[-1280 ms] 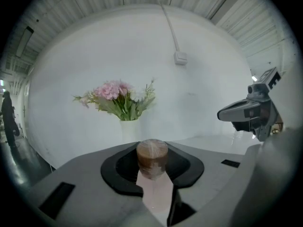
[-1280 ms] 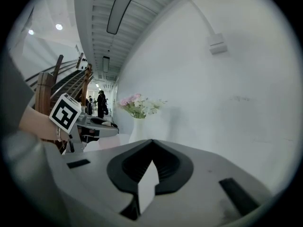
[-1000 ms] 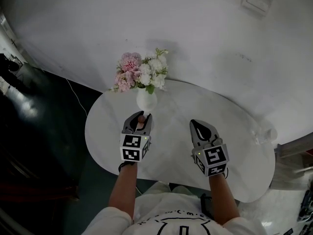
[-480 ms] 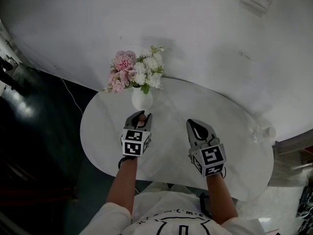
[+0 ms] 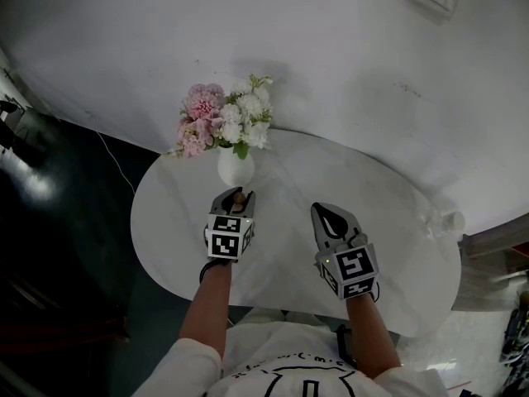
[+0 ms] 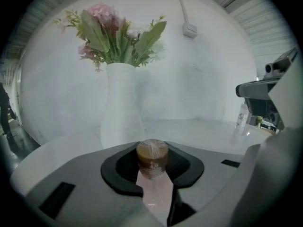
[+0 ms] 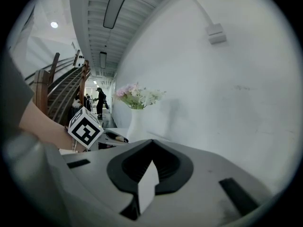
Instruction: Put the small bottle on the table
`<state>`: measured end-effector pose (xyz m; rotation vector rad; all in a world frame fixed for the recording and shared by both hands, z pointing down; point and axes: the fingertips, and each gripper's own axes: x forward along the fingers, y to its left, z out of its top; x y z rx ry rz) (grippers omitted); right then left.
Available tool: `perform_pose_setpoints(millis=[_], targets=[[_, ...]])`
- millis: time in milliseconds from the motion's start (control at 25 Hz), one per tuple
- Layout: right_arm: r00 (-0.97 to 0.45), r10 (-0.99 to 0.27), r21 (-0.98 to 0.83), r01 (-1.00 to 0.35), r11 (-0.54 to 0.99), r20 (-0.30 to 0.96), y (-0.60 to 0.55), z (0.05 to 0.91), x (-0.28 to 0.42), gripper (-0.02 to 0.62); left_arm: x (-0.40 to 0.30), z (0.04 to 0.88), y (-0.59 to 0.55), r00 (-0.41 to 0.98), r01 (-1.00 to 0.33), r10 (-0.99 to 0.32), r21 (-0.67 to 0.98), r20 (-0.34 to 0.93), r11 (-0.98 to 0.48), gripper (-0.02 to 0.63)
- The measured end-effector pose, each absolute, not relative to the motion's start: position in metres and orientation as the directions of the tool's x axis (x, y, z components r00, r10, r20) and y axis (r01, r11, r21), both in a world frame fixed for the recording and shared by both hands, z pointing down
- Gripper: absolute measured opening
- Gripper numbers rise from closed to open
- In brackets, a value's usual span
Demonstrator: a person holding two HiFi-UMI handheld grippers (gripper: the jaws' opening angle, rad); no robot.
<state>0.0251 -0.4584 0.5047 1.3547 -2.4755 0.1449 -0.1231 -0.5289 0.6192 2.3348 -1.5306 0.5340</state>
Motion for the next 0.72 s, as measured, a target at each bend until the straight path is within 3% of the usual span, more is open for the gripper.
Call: perform_pose_setpoints(millis=[720], targets=[[-0.497,-0.803,0.038,-0.842,0.537,0.329,-0.4529,0.5137,0.0274,-0.006,-0.1205,0.6230,-0.5286,0.363,-0.915,-0.813,0.008,0.455,-0.404,0.121]])
